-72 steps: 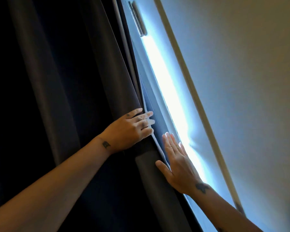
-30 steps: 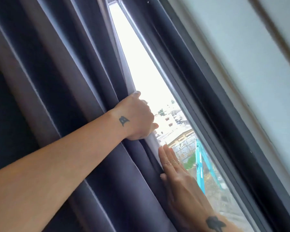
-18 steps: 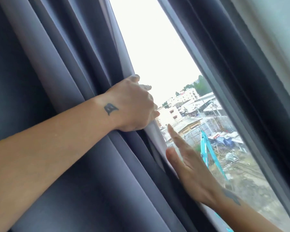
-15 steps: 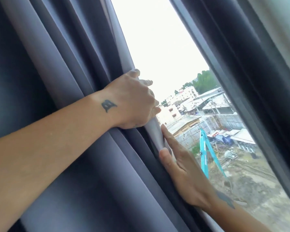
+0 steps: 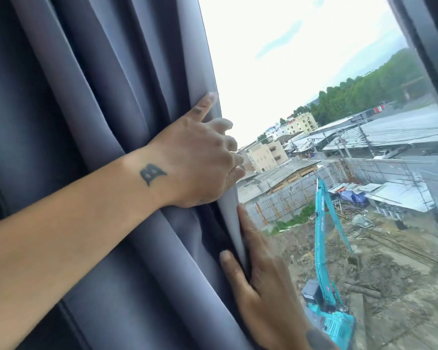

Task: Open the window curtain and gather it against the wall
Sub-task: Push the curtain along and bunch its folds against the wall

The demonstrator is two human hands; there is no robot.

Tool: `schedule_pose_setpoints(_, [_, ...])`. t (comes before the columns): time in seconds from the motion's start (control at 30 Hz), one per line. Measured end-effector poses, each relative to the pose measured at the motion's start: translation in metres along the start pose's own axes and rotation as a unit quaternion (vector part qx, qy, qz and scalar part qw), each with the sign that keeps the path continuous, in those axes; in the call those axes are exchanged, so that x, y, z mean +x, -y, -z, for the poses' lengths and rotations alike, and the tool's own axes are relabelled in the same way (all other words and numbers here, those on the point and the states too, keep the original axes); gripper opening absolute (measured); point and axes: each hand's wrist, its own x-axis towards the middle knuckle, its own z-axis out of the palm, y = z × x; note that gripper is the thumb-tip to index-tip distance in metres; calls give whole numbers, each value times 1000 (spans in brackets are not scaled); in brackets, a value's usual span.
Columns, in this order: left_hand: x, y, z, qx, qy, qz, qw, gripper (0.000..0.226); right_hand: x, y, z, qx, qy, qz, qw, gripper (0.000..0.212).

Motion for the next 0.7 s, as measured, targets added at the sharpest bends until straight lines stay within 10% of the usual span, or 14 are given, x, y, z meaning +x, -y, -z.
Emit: schedule_pose_setpoints(0.7, [-40,-77,-47,-103,-119,22,987,53,-67,-20,-17,-62,18,-9,998,68])
